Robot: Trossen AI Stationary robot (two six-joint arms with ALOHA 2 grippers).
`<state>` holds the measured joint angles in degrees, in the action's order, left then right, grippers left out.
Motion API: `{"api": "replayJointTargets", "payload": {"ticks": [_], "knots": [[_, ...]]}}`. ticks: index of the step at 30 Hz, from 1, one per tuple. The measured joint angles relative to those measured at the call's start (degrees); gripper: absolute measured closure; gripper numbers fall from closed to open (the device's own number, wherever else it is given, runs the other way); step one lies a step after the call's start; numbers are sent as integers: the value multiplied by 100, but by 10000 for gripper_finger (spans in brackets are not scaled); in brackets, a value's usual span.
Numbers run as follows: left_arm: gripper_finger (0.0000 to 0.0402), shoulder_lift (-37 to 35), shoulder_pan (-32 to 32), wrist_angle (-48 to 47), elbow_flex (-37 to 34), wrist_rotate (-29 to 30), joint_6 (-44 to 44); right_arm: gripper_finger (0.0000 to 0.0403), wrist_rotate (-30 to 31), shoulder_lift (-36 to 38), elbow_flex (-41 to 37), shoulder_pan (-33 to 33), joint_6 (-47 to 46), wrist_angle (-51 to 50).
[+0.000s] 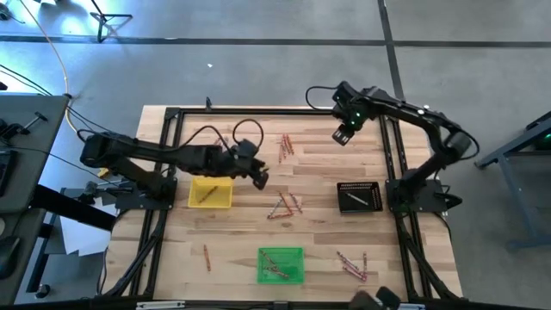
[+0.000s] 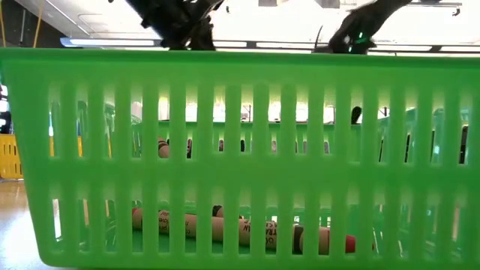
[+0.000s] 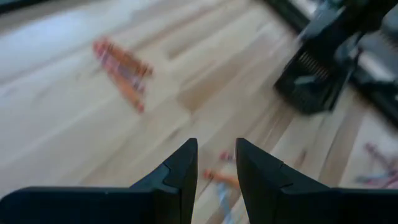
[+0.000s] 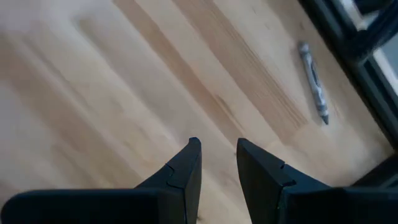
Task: Sort crayons
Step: Put the gray crayon into the black bin
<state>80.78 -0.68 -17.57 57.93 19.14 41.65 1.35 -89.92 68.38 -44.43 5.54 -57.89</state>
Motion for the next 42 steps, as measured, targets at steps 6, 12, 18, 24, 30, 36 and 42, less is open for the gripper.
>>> {"api": "replayJointTargets", "payload": {"ticks": [6,12,18,24,30,36,42], "knots": [[307,-1,356,483,2,-11,-547,308,-299,-802,0,-509,241,11],[307,-1,860,550,2,-382,-892,308,-309,-1167,0,-712,355,182],[307,0,1354,551,2,-763,-1188,308,259,-1166,90,-823,613,678],[307,-1,1789,606,2,-1177,-1514,308,314,-1336,98,-1047,699,978],[307,0,2088,969,2,-1618,-1721,308,331,-1658,98,-1180,633,1151],[307,-1,2255,1167,2,-1749,-1928,308,487,-1712,131,-1186,647,1521],[307,-1,2392,1163,2,-1789,-1983,308,488,-1712,369,-1283,839,1618]]}}
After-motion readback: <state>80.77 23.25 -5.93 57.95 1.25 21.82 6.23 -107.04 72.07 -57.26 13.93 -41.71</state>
